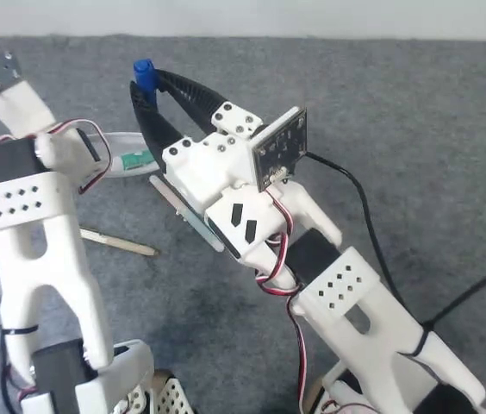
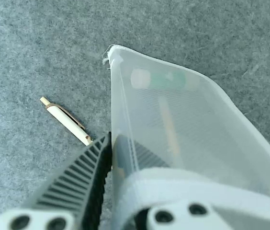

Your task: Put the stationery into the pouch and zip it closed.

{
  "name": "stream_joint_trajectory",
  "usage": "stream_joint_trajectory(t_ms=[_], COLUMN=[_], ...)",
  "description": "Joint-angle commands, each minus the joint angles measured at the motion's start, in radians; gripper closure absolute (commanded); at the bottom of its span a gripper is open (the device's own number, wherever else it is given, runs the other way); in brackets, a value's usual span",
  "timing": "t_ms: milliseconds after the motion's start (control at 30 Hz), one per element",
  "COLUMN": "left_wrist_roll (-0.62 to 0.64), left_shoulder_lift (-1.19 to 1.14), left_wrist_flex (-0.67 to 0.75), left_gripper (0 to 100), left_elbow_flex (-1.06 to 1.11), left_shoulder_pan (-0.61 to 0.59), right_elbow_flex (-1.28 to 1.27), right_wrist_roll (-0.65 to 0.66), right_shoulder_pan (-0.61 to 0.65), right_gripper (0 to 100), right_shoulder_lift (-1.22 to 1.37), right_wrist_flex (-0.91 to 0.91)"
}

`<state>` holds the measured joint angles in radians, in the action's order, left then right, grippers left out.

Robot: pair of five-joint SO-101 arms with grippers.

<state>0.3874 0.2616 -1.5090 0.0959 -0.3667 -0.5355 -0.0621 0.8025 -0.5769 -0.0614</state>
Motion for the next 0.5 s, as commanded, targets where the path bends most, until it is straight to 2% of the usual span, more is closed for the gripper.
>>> stream_joint_trajectory(t_ms=[0,300,467], left_wrist_roll=[0.0,-0.003,-0.003], left_shoulder_lift=[0.057,0.057,0.055], left_wrist_flex=[0.026,0.026,0.026], left_gripper=[99,99,99], left_elbow_flex=[-0.012,-0.012,-0.012], left_shoulder_pan=[0.002,0.002,0.002], right_elbow_flex=[0.005,0.005,-0.043], right_wrist_roll=[-0.003,-0.003,0.003], right_shoulder_pan=[-0.012,-0.012,-0.012], right_gripper=[99.1,99.1,99.1], right_shoulder_lift=[-0.005,0.13,0.114], right_wrist_flex=[-0.038,-0.041,-0.038])
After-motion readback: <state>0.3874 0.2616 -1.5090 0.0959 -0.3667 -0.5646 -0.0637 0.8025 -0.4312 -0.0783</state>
